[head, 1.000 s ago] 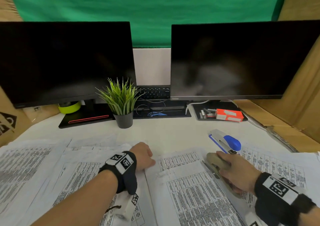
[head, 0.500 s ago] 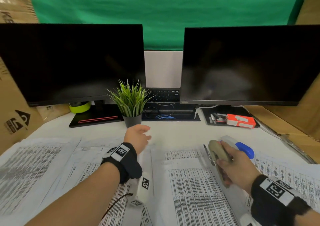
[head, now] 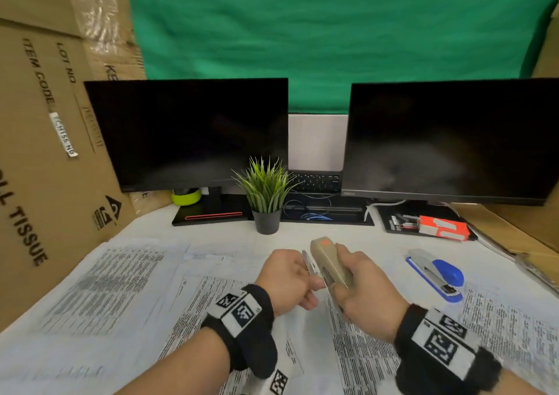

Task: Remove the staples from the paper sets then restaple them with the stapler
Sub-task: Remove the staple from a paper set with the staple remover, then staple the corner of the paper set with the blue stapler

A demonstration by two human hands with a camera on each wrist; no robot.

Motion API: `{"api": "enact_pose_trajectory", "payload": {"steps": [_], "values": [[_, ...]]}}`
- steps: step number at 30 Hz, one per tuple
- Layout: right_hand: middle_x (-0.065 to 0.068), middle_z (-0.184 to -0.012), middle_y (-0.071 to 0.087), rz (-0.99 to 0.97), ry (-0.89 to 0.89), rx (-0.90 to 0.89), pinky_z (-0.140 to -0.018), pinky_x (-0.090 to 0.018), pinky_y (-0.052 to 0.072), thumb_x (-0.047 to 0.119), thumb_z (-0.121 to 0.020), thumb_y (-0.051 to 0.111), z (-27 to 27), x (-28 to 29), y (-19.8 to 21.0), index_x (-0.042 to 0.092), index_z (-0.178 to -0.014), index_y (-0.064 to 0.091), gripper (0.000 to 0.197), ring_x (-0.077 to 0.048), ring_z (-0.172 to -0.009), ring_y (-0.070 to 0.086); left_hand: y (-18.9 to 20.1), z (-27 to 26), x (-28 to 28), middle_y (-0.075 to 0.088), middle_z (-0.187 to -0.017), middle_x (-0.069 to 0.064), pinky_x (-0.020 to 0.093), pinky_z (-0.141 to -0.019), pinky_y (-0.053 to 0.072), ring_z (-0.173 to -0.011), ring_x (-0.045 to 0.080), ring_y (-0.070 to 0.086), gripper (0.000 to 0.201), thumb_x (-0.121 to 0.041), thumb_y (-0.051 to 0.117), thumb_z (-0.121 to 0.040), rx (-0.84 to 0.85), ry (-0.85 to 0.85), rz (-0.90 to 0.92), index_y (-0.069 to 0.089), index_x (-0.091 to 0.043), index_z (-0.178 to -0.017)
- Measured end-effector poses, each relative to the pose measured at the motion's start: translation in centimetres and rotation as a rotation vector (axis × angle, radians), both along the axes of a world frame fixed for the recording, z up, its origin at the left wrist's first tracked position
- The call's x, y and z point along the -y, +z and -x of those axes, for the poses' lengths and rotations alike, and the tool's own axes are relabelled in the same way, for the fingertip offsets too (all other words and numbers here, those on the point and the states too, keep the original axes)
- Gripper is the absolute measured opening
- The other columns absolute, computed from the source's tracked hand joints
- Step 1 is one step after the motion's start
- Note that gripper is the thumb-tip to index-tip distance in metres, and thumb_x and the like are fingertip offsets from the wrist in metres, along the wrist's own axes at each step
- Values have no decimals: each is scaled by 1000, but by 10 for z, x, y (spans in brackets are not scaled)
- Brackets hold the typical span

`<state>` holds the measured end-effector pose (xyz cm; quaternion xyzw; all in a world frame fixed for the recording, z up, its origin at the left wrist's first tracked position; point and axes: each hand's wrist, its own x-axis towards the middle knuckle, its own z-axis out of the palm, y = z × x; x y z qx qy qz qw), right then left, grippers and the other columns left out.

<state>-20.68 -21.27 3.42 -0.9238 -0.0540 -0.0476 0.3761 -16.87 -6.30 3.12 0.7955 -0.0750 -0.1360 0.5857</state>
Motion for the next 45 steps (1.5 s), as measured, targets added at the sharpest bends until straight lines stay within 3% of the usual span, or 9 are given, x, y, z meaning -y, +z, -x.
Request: {"api": "enact_pose_trajectory", "payload": {"steps": [2,6,12,16,24,30,34,41,45], "values": [[0,-101,39,102,18,36,-59,-9,39,7,-89,50,8,-16,7,18,-127,38,41,-6,-77,46,0,9,-3,58,-61,16,32,-51,56,-48,23,61,17,6,56,-91,12,80,-2,50,-2,-77],[-1,-107,31,149,43,64,-74,-21,47,1,-87,43,22,-41,16,16,-132,32,49,-17,-84,51,-2,19,-4,47,-51,10,26,-46,41,-41,19,44,31,11,46,-91,-31,195,100,47,-3,-64],[1,-102,33,179,71,71,-71,-23,46,2,-87,44,39,-46,18,18,-128,37,44,-16,-79,50,3,24,-20,50,-55,15,22,-37,42,-39,22,48,24,3,38,-98,-20,241,123,53,2,-79],[6,-97,35,118,129,-7,-51,-9,36,6,-89,46,46,-43,5,19,-131,40,45,-5,-73,44,6,12,-69,53,-64,16,24,-39,42,-42,25,54,26,9,31,-91,55,312,-62,55,2,-85],[-4,-85,48,-148,214,-213,-46,-26,50,-5,-85,43,47,-64,-7,15,-107,58,33,-18,-57,48,4,67,-261,59,-57,9,27,-47,49,-47,26,59,23,6,40,-88,-255,69,-674,59,-3,-77],[0,-79,51,-165,289,-257,-41,-21,45,-3,-88,45,40,-105,-19,17,-124,53,42,-16,-52,51,-41,137,-326,66,-72,9,15,-36,36,-34,6,49,29,5,40,-85,-414,216,-1057,67,-3,-92],[-6,-82,55,-130,319,-268,-43,-23,49,-3,-88,46,42,-119,-24,14,-117,58,36,-11,-47,50,-79,144,-346,70,-91,3,14,-52,43,-83,19,68,22,-1,44,-91,-464,215,-1333,61,-7,-102],[-6,-78,53,-148,242,-277,-42,-24,49,-4,-87,45,37,-112,-24,25,-107,55,37,-18,-54,48,-94,143,-368,72,-102,7,27,-75,50,-95,21,68,19,-19,55,-94,-406,330,-1400,68,-9,-102],[-11,-80,57,-215,141,-289,-41,-24,47,-5,-87,47,29,-94,-30,26,-104,60,37,-22,-50,51,-58,132,-359,71,-79,6,24,-57,43,-74,25,67,20,-13,53,-91,-300,340,-1267,60,-12,-73]]}}
